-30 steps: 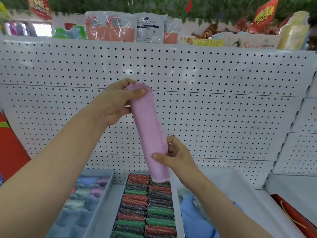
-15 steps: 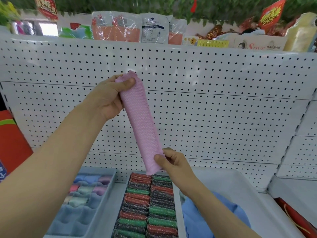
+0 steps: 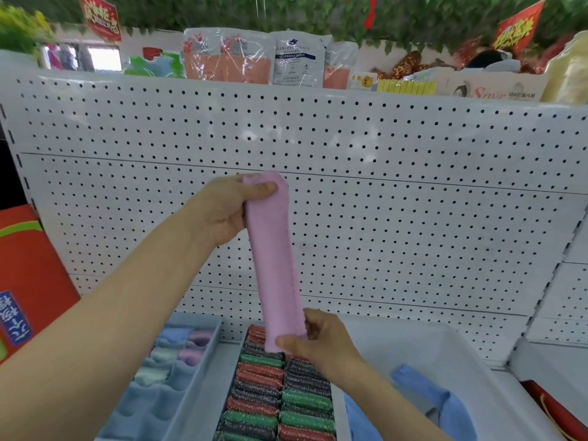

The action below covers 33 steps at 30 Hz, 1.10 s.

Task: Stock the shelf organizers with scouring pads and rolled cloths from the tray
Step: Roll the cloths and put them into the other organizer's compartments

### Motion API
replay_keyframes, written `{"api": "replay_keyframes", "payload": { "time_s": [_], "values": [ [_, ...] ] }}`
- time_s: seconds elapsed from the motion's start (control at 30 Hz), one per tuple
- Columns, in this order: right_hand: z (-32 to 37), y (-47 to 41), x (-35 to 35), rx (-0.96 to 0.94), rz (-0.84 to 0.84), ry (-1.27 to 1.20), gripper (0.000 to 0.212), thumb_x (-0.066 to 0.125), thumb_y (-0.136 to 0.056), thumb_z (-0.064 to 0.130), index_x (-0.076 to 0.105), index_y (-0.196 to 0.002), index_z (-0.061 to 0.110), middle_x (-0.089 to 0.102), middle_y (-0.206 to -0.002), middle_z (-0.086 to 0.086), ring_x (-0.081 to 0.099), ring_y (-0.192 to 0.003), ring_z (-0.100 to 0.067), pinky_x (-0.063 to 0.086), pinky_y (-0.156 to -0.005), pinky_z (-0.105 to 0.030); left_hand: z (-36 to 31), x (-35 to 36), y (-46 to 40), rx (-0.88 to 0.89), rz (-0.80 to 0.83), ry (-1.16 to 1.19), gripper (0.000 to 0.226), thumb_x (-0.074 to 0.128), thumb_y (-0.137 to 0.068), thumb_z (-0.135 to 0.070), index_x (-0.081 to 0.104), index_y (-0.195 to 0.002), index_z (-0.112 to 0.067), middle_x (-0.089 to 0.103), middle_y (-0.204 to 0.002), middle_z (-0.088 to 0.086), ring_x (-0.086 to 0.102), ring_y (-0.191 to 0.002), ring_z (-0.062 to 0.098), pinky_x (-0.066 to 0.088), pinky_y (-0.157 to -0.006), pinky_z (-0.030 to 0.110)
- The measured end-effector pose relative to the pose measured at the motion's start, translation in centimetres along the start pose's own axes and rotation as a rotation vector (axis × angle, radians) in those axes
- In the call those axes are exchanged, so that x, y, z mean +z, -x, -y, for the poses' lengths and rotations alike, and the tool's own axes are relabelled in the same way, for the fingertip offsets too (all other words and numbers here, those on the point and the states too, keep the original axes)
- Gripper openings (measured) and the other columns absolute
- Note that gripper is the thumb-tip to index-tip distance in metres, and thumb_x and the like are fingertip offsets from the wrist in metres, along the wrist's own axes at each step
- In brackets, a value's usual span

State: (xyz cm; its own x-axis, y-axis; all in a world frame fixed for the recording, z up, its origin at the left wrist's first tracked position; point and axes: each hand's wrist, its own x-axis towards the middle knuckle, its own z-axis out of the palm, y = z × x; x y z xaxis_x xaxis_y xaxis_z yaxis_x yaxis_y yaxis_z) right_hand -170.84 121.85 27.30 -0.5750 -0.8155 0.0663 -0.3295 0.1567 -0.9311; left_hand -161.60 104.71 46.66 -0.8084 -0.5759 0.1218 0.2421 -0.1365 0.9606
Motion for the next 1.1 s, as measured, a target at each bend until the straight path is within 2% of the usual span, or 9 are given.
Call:
{"api": "replay_keyframes", "payload": {
  "time_s": [0.17,0.27,0.4,0.6,0.73,0.9,0.97,1.03,1.1],
  "values": [
    [3.2,-0.6,-2.7,-0.055,0.042,-0.027,0.068,0.081,-0.067,0.057,0.056,-0.128,0.044,0.059,-0.127,0.026,0.056,-0.116,0.007,0.046,-0.103,-0.03,2.7,0.3,0.1,-0.113,0.077,-0.1,0.028,0.069,-0.086,-0.002,0.067,-0.114,0.001,0.074,-0.107,0.014,0.073,-0.092,0.021,0.061,-0.072,0.028],
    [5.9,-2.0,-3.0,-0.195,0.021,-0.161,0.06,0.078,-0.08,0.042,0.055,-0.135,0.035,0.061,-0.131,0.021,0.053,-0.124,0.002,0.046,-0.103,-0.03,3.2,0.5,0.0,-0.135,0.11,-0.121,0.029,0.069,-0.086,-0.003,0.067,-0.115,0.001,0.074,-0.106,0.013,0.072,-0.089,0.021,0.061,-0.075,0.03],
    [6.1,-2.8,-2.2,-0.106,0.143,-0.295,0.031,0.075,-0.085,0.011,0.07,-0.115,0.005,0.07,-0.118,-0.013,0.066,-0.104,-0.021,0.053,-0.097,-0.037,3.3,0.0,-0.4,-0.138,0.109,-0.128,0.033,0.07,-0.086,-0.004,0.066,-0.118,0.001,0.072,-0.113,0.014,0.071,-0.093,0.022,0.059,-0.077,0.032],
    [6.8,-1.8,-2.3,-0.067,0.309,-0.318,0.024,0.073,-0.084,0.004,0.072,-0.106,-0.005,0.072,-0.108,-0.018,0.067,-0.096,-0.026,0.054,-0.092,-0.04,3.0,-2.1,-0.8,-0.151,0.069,-0.18,0.032,0.069,-0.087,-0.005,0.065,-0.118,-0.001,0.073,-0.109,0.011,0.071,-0.091,0.021,0.059,-0.078,0.03],
    [9.2,-0.7,-2.8,-0.284,0.244,-0.163,0.022,0.079,-0.078,0.007,0.077,-0.1,0.009,0.066,-0.117,0.003,0.061,-0.112,-0.019,0.049,-0.1,-0.036,3.5,-3.5,-0.7,-0.233,0.089,-0.184,0.026,0.068,-0.087,-0.005,0.065,-0.112,0.0,0.075,-0.094,0.009,0.073,-0.081,0.018,0.06,-0.069,0.027],
    [11.4,-0.4,-3.3,-0.573,0.068,0.086,0.017,0.084,-0.074,0.02,0.08,-0.091,0.022,0.036,-0.153,0.019,0.027,-0.144,-0.003,0.026,-0.114,-0.021,4.8,-3.8,0.2,-0.381,0.25,-0.152,0.037,0.066,-0.078,-0.005,0.066,-0.115,0.0,0.072,-0.103,0.014,0.069,-0.083,0.02,0.06,-0.068,0.027],
    [12.2,-0.1,-3.3,-0.578,0.095,-0.002,0.02,0.08,-0.077,0.013,0.078,-0.096,0.019,0.047,-0.149,0.013,0.04,-0.138,-0.002,0.037,-0.107,-0.017,5.5,-3.7,0.5,-0.436,0.291,-0.081,0.035,0.063,-0.076,0.0,0.066,-0.111,0.003,0.072,-0.098,0.016,0.069,-0.078,0.022,0.061,-0.065,0.027],
    [12.9,0.0,-3.1,-0.514,0.089,-0.187,0.022,0.077,-0.077,0.01,0.077,-0.099,0.01,0.07,-0.12,0.006,0.065,-0.108,-0.008,0.053,-0.086,-0.024,6.4,-3.6,0.6,-0.469,0.296,0.0,0.027,0.054,-0.088,0.007,0.063,-0.114,0.005,0.07,-0.096,0.018,0.07,-0.075,0.022,0.061,-0.063,0.027],
    [13.3,-0.3,-2.8,-0.454,0.031,-0.341,0.023,0.078,-0.073,0.016,0.078,-0.095,0.007,0.075,-0.089,-0.002,0.067,-0.077,-0.014,0.053,-0.066,-0.027,7.2,-3.1,0.8,-0.486,0.32,0.066,0.022,0.047,-0.096,0.006,0.062,-0.113,0.004,0.07,-0.096,0.017,0.072,-0.076,0.022,0.062,-0.067,0.03]
  ]
}}
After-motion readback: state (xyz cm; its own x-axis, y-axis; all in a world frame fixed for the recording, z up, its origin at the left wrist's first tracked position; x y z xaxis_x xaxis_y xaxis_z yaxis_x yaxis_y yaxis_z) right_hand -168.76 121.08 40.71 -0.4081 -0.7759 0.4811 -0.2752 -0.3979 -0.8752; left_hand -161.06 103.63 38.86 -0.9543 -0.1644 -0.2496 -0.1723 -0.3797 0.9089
